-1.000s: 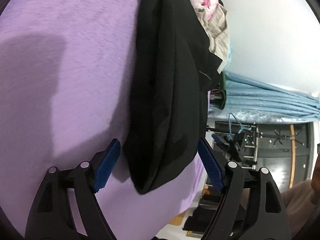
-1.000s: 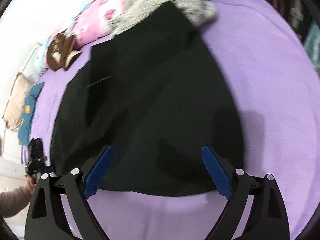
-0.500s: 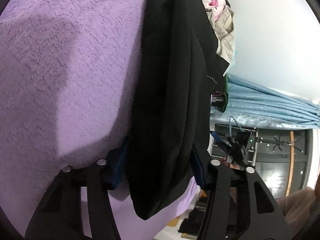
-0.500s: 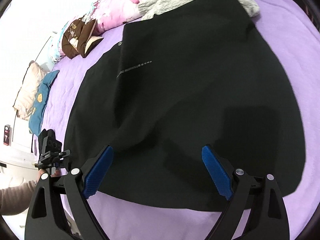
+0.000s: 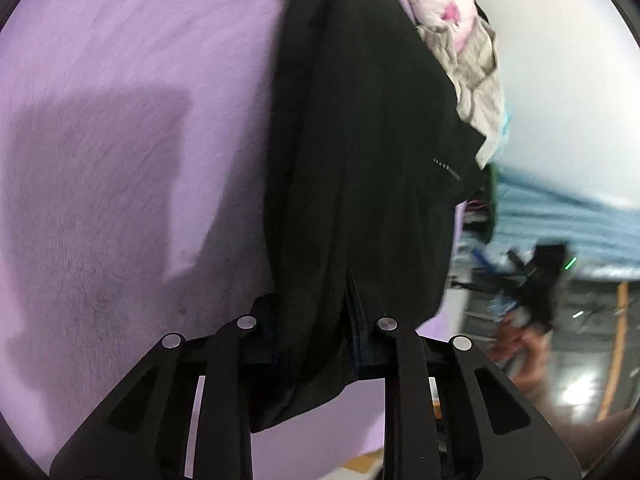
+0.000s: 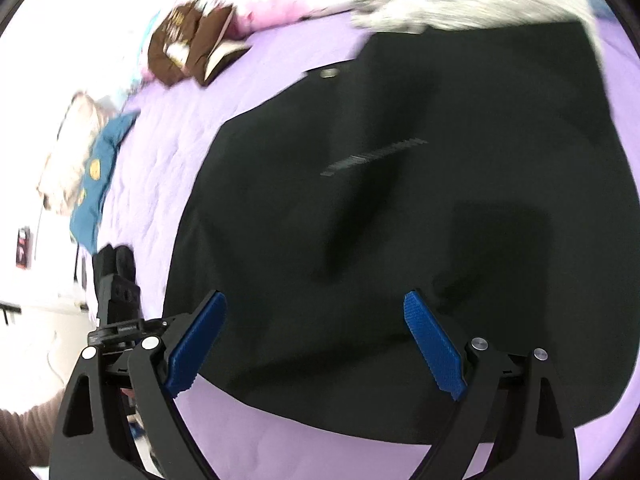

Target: Fold large clothes

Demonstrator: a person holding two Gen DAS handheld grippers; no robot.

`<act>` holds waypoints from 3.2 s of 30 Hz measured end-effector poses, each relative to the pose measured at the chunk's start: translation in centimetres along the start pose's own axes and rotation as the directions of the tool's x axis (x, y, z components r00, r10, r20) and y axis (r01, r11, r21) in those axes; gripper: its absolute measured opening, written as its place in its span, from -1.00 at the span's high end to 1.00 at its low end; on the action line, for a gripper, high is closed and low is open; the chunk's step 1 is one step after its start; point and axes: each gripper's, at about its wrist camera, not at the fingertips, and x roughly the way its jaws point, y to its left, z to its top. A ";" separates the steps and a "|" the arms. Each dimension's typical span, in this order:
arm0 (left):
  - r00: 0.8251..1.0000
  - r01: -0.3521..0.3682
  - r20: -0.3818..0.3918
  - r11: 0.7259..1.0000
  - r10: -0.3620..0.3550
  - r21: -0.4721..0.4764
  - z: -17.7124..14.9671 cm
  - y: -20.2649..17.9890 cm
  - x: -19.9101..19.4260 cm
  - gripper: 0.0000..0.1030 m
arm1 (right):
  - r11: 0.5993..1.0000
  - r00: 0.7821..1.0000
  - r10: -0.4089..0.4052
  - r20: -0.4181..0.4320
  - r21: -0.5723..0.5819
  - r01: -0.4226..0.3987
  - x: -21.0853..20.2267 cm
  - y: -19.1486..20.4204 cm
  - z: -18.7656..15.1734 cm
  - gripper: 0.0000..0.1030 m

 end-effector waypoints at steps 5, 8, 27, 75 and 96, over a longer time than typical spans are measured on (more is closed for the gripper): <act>0.999 -0.040 0.038 0.999 0.040 0.002 -0.7 -2.5 -0.4 0.60 | 0.996 0.992 -0.052 -0.111 -0.075 0.044 2.3 6.2 3.8 -0.76; 0.995 -0.089 0.038 0.996 0.089 0.000 -0.8 -3.7 -0.4 0.61 | 0.990 0.989 -0.069 -0.131 -0.133 0.051 3.5 10.0 5.3 -0.77; 0.986 -0.164 0.047 0.985 0.161 0.058 -0.5 -6.8 -1.4 0.65 | 0.932 0.929 -0.288 -0.232 -0.290 0.217 9.2 20.9 10.1 -0.80; 0.909 -0.416 0.181 0.840 0.375 0.348 -3.7 -19.5 0.5 0.72 | 0.581 0.409 -0.806 -0.428 -0.439 0.686 24.4 23.1 12.2 -0.86; 0.899 -0.438 0.194 0.802 0.393 0.406 -6.8 -21.4 -0.4 0.64 | 0.793 0.643 -0.608 -0.466 -0.401 0.459 18.0 19.9 11.4 0.90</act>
